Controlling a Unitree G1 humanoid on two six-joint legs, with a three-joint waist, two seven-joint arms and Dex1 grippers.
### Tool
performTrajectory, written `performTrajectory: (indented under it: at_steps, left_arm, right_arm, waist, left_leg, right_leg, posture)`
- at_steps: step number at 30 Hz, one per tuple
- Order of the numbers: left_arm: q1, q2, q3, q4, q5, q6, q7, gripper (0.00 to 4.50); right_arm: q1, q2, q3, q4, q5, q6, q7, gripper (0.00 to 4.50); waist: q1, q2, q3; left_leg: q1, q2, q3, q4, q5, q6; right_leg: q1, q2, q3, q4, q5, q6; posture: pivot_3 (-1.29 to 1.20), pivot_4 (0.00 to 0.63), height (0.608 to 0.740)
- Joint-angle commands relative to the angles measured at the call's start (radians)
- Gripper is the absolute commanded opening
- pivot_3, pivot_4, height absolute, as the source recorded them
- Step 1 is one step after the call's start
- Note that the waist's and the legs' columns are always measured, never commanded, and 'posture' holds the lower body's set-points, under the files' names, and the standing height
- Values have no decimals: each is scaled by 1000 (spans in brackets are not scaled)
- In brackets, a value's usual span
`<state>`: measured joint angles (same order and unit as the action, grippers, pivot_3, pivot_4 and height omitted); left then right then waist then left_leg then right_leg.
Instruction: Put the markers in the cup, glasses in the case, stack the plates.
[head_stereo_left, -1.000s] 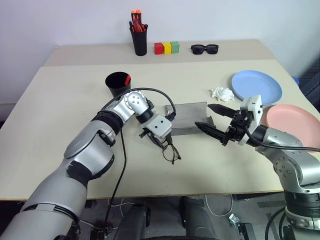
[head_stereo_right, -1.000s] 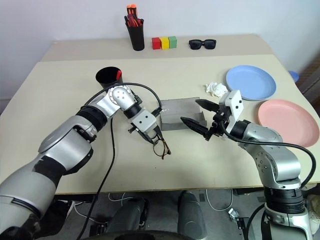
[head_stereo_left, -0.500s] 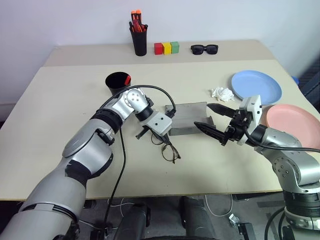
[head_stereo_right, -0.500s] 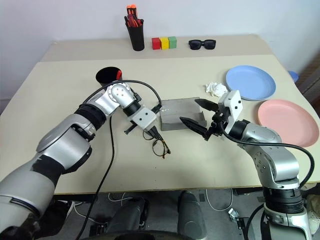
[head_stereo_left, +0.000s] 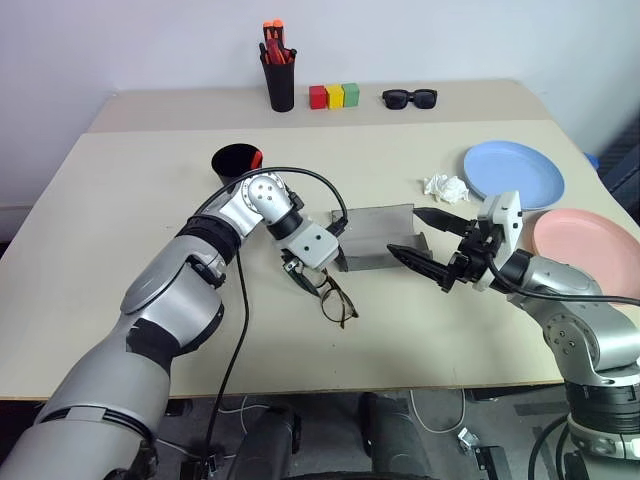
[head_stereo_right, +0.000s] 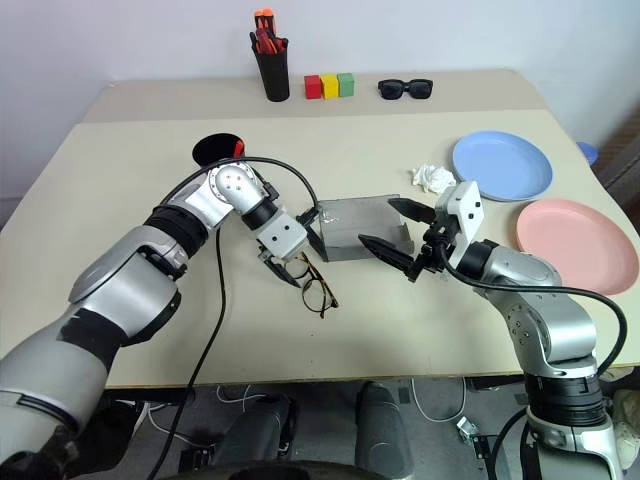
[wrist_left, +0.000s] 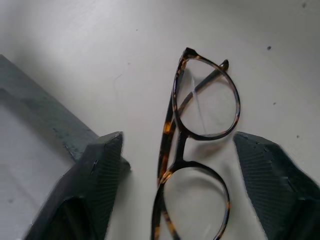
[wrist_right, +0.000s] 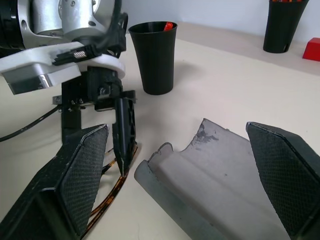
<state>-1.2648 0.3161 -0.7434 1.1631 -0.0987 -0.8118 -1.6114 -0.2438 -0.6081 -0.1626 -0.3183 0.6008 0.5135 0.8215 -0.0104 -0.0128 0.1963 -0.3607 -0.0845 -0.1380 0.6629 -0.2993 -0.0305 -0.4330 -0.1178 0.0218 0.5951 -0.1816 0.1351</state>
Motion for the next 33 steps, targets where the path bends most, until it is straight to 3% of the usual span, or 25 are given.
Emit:
performTrajectory:
  at_steps: [1,7,8,10,15,26,33]
  left_arm:
    - [-22,-20,70,25,57,-67,-3,3379]
    - [-2,-46,121,45,137,-100,1,3379]
    - [3,-50,130,45,145,-106,7,3147]
    - [10,-54,144,47,162,-100,1,2544]
    - [12,-53,168,46,197,-110,-3,60]
    - [-18,-28,128,-25,17,141,-3,60]
    - [-58,51,45,-174,-222,467,-3,60]
  right_arm:
    - [-15,3,-5,-11,-1,-29,1,4500]
    - [-10,2,-12,-18,1,-28,-1,4500]
    - [-8,1,-12,-18,-1,-29,-2,4500]
    - [-7,2,-11,-19,-4,-31,-4,4500]
    - [-16,4,-6,-13,-8,-34,-5,4500]
    - [-28,5,10,3,-19,-45,-5,4500]
    - [-41,7,10,11,-13,-43,-8,4500]
  waist:
    - [0,0,0]
    - [0,0,0]
    - [0,0,0]
    - [-1,0,0]
    - [-1,0,0]
    - [-2,0,0]
    - [-3,0,0]
  left_leg:
    - [0,0,0,0,0,0]
    - [0,0,0,0,0,0]
    - [0,0,0,0,0,0]
    - [0,0,0,0,0,0]
    - [0,0,0,0,0,0]
    - [0,0,0,1,0,1]
    - [0,0,-1,1,0,1]
  right_leg:
    - [0,0,0,0,0,0]
    - [0,0,0,0,0,0]
    - [0,0,0,0,0,0]
    - [0,0,0,0,0,0]
    - [0,0,0,0,0,0]
    - [1,0,0,0,0,1]
    - [1,0,0,1,0,1]
  posture:
    - [0,150,740]
    - [0,150,740]
    - [0,150,740]
    - [0,150,740]
    - [0,150,740]
    - [0,150,740]
    - [0,150,740]
